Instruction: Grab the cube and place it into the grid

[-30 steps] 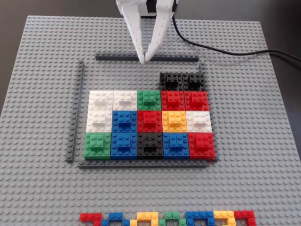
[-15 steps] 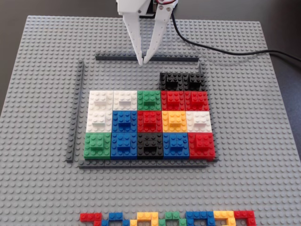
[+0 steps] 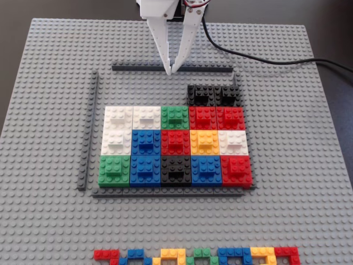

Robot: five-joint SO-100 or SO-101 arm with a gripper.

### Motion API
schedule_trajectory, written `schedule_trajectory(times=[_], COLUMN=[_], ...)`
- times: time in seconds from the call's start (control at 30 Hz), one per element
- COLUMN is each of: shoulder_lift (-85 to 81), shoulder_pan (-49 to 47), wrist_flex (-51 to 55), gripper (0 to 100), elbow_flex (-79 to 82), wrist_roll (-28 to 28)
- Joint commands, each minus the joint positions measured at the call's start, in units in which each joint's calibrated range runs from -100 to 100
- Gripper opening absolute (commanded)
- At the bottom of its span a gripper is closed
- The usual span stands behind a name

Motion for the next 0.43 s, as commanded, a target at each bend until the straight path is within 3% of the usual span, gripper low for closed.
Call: schedule_trajectory(times=[0.0, 0.4], shoulder_lift=[-2.0, -2.0], shoulder_pan=[-0.4, -0.7], wrist_flex=[0.1, -0.2], gripper=[0, 0], elbow_flex=[0.5, 0.5], wrist_roll=[0.0, -0.2])
